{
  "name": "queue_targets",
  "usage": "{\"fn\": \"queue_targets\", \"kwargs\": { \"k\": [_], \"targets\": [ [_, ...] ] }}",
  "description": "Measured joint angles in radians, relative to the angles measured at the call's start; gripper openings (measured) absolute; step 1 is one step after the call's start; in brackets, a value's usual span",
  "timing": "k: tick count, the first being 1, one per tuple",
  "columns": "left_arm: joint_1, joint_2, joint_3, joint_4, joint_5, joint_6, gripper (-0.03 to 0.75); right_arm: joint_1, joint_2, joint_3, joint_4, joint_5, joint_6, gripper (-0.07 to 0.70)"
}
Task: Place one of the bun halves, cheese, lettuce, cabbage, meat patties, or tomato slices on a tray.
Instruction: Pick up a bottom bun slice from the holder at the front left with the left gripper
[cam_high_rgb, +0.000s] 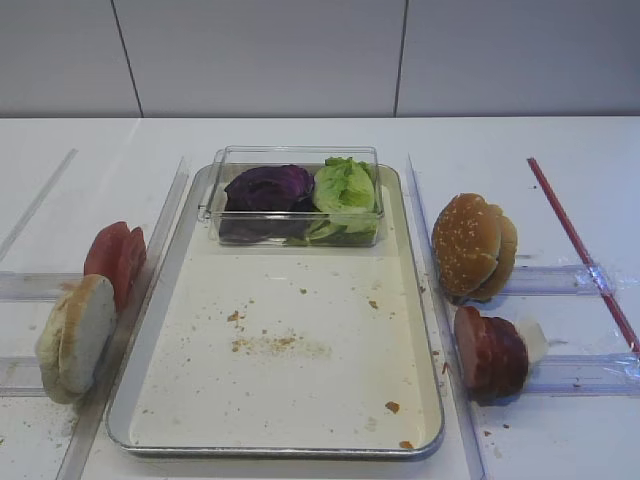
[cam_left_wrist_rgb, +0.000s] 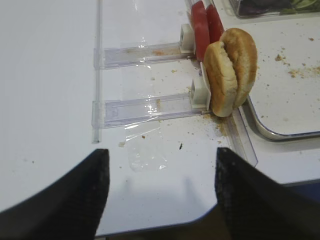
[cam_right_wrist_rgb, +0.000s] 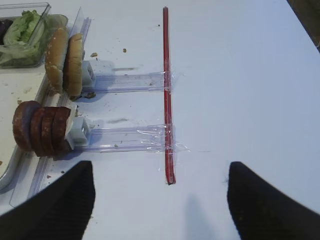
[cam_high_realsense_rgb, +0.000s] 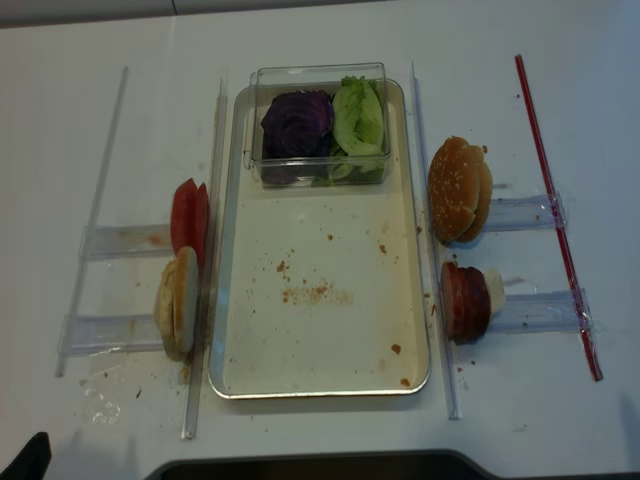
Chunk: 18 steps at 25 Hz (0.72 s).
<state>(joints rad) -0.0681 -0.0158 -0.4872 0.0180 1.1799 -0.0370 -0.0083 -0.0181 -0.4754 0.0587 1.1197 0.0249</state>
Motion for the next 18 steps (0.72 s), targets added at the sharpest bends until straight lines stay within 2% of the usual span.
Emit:
{"fn": "queue_targets", "kwargs": {
  "k": [11, 16, 18],
  "targets": [
    [0.0, 0.0, 0.0, 0.0, 0.0, 0.0, 0.418, 0.0, 0.0, 0.0, 0.0, 0.0, 0.0, 0.547],
    [0.0, 0.0, -0.046, -0.011, -0.002, 0.0, 0.438, 0.0, 0.0, 0.0, 0.0, 0.0, 0.0, 0.547],
    [0.0, 0.011, -0.074, -0.037, 0.022, 0.005, 0.442, 0.0, 0.0, 0.0, 0.0, 0.0, 0.0, 0.547]
  ]
}}
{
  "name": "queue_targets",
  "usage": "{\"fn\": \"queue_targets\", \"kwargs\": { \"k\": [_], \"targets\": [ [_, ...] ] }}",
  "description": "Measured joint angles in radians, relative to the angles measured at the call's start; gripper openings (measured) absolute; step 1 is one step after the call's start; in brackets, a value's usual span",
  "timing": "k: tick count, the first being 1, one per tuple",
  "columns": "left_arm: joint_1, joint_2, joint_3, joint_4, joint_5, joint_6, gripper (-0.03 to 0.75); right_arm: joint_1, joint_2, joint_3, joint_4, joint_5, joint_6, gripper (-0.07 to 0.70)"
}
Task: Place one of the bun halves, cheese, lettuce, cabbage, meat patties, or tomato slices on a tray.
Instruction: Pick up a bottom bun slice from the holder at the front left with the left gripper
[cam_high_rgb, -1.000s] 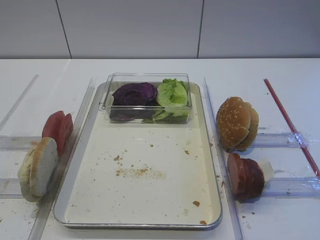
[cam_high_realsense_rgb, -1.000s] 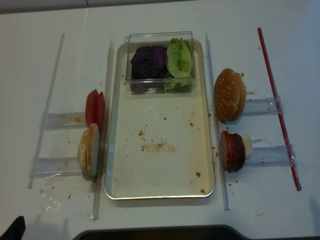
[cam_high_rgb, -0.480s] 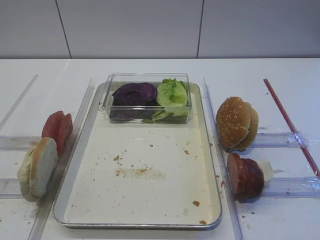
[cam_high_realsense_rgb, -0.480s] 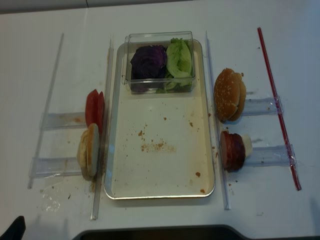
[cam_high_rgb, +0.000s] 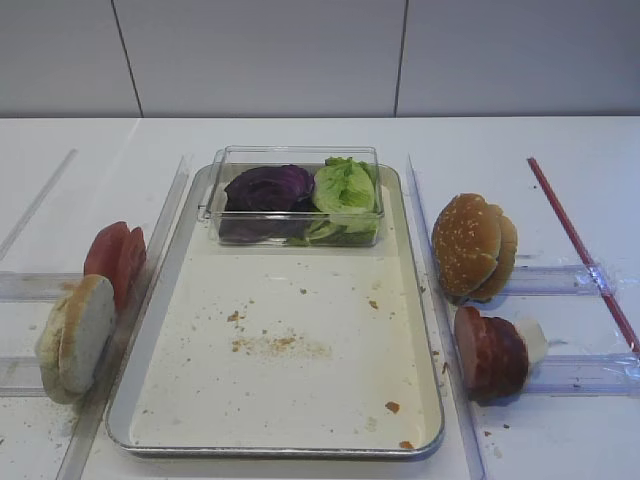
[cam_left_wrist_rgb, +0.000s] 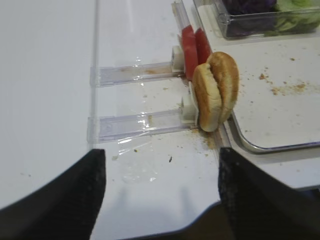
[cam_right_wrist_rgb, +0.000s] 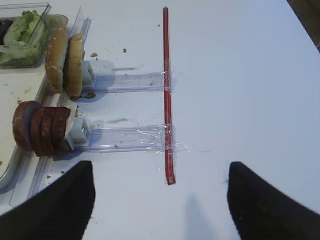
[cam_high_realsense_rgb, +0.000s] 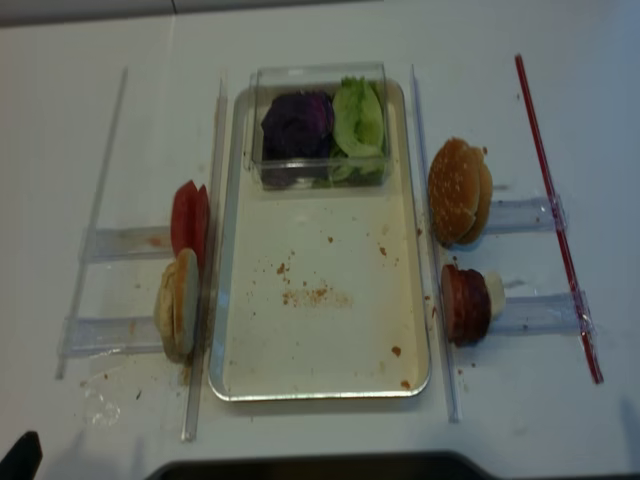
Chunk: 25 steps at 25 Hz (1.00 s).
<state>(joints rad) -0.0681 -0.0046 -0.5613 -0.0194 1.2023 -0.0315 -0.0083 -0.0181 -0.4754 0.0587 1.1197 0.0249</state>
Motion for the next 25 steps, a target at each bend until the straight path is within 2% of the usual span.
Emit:
{"fn": "queue_targets", "kwargs": {
  "k": [7, 14, 19, 25],
  "targets": [
    [-0.007, 0.206, -0.138, -0.097, 0.048, 0.141, 0.443, 0.0, 0.0, 0.0, 0.0, 0.0, 0.0, 0.547],
    [-0.14, 0.395, -0.265, -0.137, 0.049, 0.166, 0.444, 0.0, 0.0, 0.0, 0.0, 0.0, 0.0, 0.547],
    [-0.194, 0.523, -0.288, -0.14, 0.049, 0.173, 0.443, 0.0, 0.0, 0.0, 0.0, 0.0, 0.0, 0.547],
    [-0.207, 0.677, -0.288, -0.183, 0.04, 0.208, 0.443, 0.0, 0.0, 0.0, 0.0, 0.0, 0.0, 0.547]
  ]
}}
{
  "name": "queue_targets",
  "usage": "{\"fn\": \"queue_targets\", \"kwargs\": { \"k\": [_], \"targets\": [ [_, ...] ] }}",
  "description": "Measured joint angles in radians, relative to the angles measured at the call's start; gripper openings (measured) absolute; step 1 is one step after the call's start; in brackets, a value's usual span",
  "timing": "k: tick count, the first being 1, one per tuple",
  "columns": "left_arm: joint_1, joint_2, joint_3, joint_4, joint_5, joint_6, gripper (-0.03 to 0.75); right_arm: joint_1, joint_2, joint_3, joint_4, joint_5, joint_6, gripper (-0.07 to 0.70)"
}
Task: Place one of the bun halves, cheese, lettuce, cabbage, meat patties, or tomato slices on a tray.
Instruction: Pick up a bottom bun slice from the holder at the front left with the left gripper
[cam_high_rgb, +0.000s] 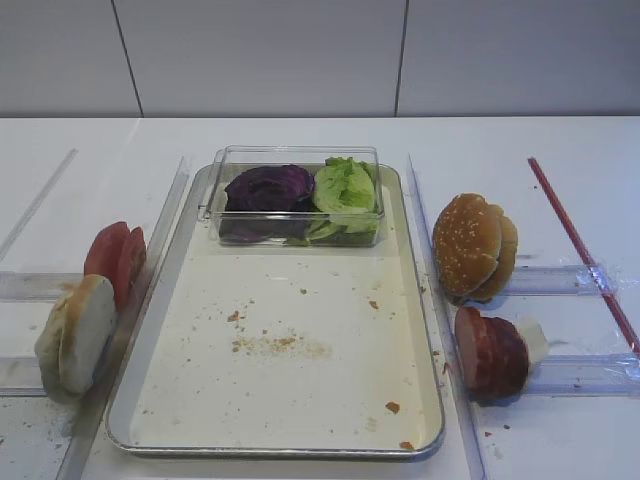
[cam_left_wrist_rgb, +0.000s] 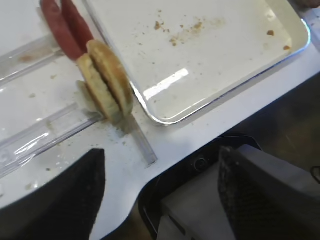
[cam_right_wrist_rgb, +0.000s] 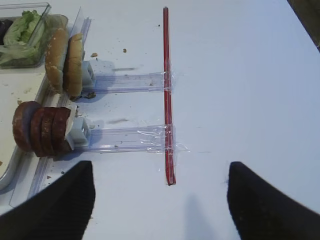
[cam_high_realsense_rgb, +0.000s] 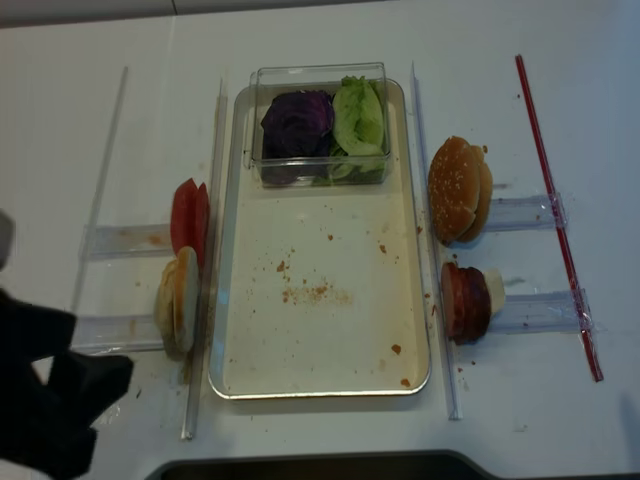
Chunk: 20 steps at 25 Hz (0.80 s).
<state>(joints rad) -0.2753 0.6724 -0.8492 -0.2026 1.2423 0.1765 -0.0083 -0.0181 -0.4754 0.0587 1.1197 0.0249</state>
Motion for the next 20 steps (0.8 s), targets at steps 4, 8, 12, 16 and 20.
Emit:
{"fn": "queue_targets", "kwargs": {
  "k": [4, 8, 12, 16, 20],
  "targets": [
    [0.0, 0.064, -0.013, -0.119, -0.053, 0.045, 0.443, 0.0, 0.0, 0.0, 0.0, 0.0, 0.0, 0.547],
    [0.0, 0.118, -0.058, -0.139, -0.07, 0.036, 0.442, 0.0, 0.0, 0.0, 0.0, 0.0, 0.0, 0.547],
    [0.0, 0.213, -0.122, -0.143, -0.052, 0.03, 0.43, 0.0, 0.0, 0.0, 0.0, 0.0, 0.0, 0.545],
    [0.0, 0.31, -0.189, -0.122, -0.022, -0.025, 0.414, 0.0, 0.0, 0.0, 0.0, 0.0, 0.0, 0.544],
    [0.0, 0.398, -0.236, -0.026, -0.002, -0.154, 0.407, 0.0, 0.0, 0.0, 0.0, 0.0, 0.0, 0.544]
  ]
}}
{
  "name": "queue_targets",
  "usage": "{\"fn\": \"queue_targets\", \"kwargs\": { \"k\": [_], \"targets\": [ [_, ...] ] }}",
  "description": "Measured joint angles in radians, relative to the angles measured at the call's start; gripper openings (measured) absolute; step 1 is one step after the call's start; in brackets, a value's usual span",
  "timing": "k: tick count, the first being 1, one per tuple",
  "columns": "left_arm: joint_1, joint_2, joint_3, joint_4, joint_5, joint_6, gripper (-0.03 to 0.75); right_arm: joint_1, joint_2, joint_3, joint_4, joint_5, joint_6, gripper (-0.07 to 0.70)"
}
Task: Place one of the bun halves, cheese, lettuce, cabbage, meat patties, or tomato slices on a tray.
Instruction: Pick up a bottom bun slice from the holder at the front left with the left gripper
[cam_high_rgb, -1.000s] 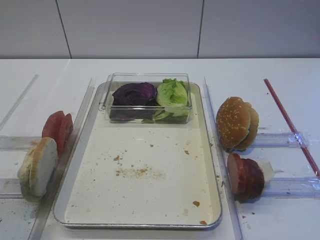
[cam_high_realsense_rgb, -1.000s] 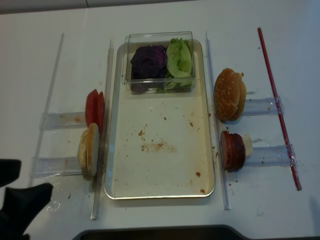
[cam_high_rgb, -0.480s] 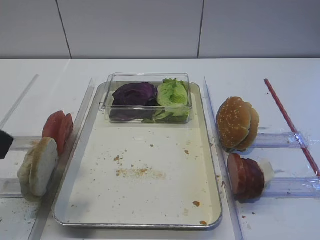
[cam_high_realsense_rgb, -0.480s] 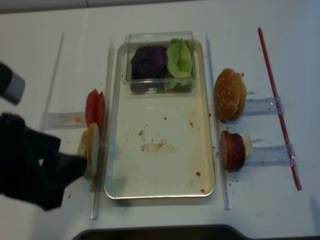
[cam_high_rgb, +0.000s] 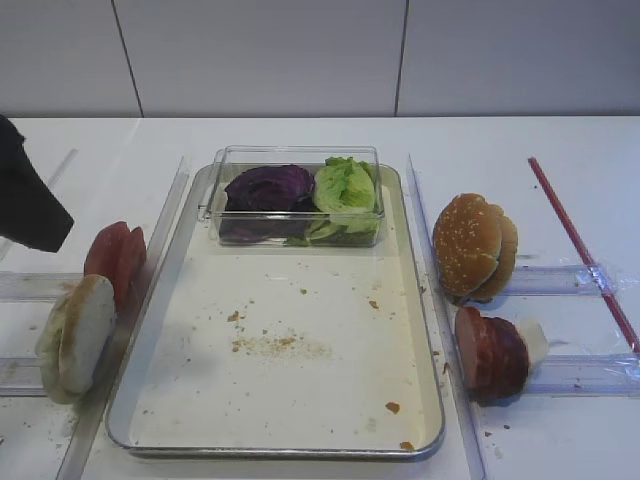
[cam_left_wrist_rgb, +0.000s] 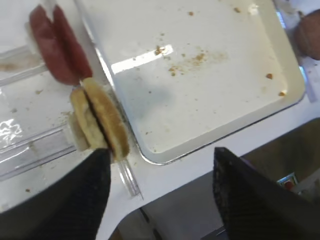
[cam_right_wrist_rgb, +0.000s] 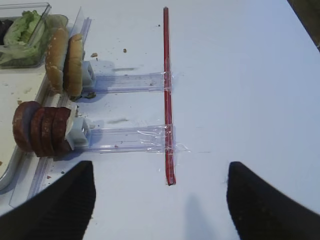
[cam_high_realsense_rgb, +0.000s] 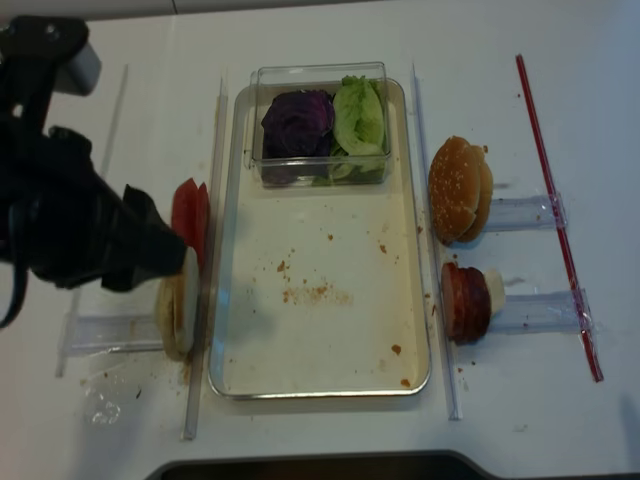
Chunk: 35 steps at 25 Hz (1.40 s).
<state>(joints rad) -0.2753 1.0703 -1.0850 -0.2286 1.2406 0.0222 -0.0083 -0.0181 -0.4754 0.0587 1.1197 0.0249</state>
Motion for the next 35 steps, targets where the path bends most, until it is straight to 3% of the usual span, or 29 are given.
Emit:
{"fn": "queue_targets", "kwargs": {
  "k": [8, 13, 17, 22, 35],
  "targets": [
    [-0.004, 0.159, -0.009, 0.044, -0.005, -0.114, 0.382, 0.0, 0.0, 0.0, 0.0, -0.002, 0.0, 0.543],
    [-0.061, 0.243, -0.009, 0.059, -0.039, -0.155, 0.339, 0.0, 0.0, 0.0, 0.0, -0.002, 0.0, 0.531],
    [-0.098, 0.277, -0.009, 0.158, -0.067, -0.27, 0.333, 0.0, 0.0, 0.0, 0.0, -0.002, 0.0, 0.529],
    [-0.1, 0.281, -0.009, 0.186, -0.078, -0.339, 0.333, 0.0, 0.0, 0.0, 0.0, -0.002, 0.0, 0.529],
    [-0.1, 0.352, -0.01, 0.198, -0.09, -0.363, 0.315, 0.0, 0.0, 0.0, 0.0, -0.002, 0.0, 0.526]
  ]
}}
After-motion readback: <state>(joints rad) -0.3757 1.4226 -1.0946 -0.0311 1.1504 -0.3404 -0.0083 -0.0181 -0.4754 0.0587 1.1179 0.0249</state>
